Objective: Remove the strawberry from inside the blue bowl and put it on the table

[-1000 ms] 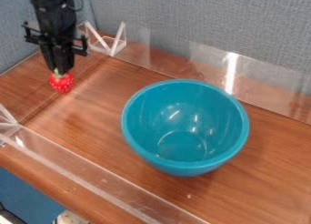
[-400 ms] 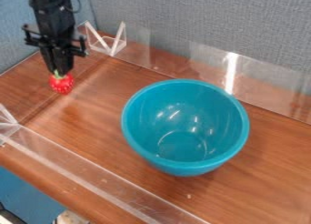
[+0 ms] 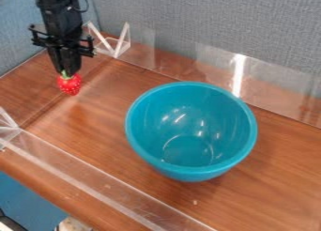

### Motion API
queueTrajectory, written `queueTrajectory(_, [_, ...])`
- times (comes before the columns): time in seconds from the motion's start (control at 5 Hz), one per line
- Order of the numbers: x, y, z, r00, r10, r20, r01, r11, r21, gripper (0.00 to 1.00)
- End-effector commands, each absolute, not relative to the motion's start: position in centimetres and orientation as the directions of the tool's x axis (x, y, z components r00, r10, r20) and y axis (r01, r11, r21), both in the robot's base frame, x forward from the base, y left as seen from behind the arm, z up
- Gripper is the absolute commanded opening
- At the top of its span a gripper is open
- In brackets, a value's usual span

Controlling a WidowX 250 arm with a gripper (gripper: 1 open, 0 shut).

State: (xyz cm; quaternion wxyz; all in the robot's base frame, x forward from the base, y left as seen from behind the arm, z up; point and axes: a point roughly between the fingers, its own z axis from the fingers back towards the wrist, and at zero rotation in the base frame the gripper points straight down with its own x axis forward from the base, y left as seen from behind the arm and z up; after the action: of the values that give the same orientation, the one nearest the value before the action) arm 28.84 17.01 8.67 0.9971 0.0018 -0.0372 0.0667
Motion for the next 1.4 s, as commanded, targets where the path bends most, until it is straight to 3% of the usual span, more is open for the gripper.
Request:
queueTrajectory(0.0, [29.6,17.6,10.4,0.984,0.113,0.138,-0.118,0.993,0.027,0.0])
queueTrajectory(1.2, [28.8,18.6,8.1,0.988,0.104,0.114,-0.109,0.993,0.043,0.0])
